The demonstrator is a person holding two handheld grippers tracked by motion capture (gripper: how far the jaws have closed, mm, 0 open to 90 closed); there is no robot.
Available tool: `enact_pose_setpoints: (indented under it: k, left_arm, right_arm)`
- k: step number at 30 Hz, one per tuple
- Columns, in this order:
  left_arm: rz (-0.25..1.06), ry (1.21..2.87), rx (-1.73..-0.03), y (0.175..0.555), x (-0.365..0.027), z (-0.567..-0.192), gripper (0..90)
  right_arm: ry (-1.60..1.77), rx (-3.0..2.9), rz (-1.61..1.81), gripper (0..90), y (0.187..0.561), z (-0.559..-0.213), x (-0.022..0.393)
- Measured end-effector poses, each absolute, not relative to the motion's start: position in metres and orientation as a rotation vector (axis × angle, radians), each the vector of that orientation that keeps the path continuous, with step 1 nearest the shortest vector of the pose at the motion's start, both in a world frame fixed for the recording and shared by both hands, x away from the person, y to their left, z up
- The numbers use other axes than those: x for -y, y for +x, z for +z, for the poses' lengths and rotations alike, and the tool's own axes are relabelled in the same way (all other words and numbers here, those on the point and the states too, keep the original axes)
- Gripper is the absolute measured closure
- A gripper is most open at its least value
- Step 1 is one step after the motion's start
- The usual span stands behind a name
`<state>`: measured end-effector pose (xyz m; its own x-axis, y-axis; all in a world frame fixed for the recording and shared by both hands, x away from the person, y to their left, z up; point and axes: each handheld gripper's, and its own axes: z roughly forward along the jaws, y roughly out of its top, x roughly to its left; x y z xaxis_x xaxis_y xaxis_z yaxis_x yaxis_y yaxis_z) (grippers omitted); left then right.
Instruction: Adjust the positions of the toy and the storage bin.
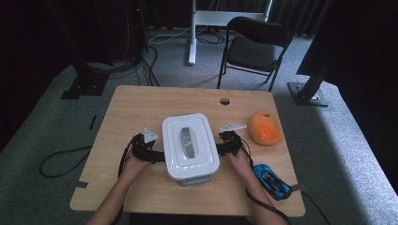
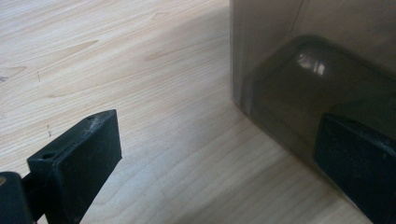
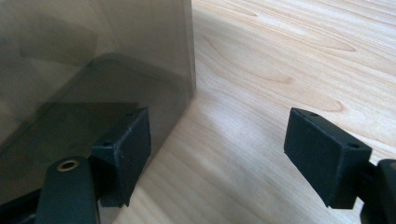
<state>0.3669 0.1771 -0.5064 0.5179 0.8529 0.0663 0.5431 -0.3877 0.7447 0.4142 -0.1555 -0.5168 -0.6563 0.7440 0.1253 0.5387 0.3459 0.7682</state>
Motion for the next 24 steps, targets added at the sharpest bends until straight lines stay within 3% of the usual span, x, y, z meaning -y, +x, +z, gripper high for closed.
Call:
enact_pose_setpoints:
  k: [20,24]
  left_arm:
    - [0.561,2.063,-1.097,0.346,-0.179,-0.511,1.5]
    - [0.546,2.063,-1.090,0.346,-0.181,-0.510,1.4]
  right_arm:
    - [1.122,-2.361,1.250,23.0,0.386,-0.519,0.164]
    - [1.117,-2.357,1.234,19.7,0.387,-0.519,0.165]
